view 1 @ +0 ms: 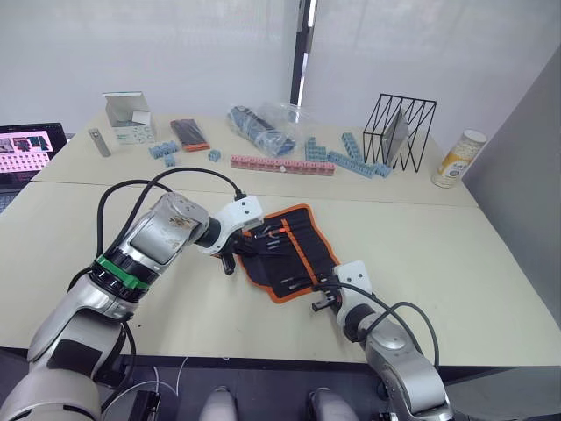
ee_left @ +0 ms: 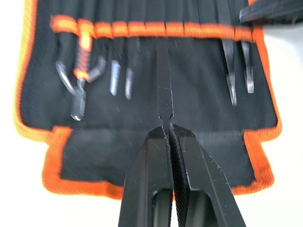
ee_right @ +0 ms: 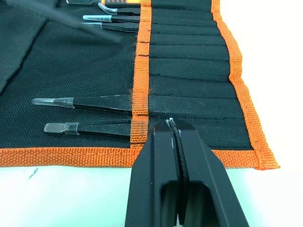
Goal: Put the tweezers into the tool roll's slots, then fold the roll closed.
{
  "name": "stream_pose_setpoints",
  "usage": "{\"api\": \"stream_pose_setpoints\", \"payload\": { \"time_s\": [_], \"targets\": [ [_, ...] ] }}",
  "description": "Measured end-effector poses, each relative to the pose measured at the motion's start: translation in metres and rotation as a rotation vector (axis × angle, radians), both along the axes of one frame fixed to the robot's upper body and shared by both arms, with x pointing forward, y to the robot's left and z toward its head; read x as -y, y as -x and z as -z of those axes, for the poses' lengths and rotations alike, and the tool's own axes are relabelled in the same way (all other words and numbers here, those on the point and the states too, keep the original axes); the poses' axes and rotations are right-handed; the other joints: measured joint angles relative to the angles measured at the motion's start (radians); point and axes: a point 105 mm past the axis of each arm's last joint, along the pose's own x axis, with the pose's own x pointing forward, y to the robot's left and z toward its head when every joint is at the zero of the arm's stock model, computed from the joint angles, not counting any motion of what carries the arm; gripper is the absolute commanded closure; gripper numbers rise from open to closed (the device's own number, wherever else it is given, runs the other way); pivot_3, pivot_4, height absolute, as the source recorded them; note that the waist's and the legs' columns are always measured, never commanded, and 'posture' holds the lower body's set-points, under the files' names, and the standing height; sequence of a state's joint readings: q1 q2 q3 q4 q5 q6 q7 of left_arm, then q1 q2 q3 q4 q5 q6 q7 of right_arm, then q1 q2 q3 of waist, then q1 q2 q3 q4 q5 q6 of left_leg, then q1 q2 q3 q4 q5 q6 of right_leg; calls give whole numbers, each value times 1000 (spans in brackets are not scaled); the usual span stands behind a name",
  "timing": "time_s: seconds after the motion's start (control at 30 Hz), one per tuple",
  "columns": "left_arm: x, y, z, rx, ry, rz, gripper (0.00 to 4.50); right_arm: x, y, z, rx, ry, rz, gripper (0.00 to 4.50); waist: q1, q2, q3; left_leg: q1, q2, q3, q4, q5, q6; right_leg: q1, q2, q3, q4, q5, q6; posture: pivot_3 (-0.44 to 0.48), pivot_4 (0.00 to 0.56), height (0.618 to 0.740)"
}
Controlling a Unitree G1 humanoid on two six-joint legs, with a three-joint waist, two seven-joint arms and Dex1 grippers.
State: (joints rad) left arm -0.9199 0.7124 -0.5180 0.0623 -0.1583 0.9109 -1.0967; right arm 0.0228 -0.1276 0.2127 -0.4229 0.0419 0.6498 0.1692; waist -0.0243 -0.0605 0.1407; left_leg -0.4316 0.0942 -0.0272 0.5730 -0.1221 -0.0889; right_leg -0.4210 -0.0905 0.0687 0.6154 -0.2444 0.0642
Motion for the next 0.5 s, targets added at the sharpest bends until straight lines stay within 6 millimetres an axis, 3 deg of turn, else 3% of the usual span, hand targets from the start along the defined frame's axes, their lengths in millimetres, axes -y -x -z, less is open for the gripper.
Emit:
{"api": "stream_pose_setpoints", "payload": {
  "time_s": [0.27, 0.5],
  "targets": [
    [-2, -8, 1, 28, -39, 1, 4467, -1, 0, 0, -1, -6, 7, 4500, 0, 0, 0, 0, 0, 0, 0, 0, 0, 0, 0, 0, 0, 0, 0, 0, 150, 740],
    [8, -12, 5, 46, -34, 33, 4467, -1, 0, 0, -1, -10, 18, 4500, 1, 0, 0, 0, 0, 0, 0, 0, 0, 1, 0, 0, 1, 0, 0, 0, 150, 740]
  ]
}}
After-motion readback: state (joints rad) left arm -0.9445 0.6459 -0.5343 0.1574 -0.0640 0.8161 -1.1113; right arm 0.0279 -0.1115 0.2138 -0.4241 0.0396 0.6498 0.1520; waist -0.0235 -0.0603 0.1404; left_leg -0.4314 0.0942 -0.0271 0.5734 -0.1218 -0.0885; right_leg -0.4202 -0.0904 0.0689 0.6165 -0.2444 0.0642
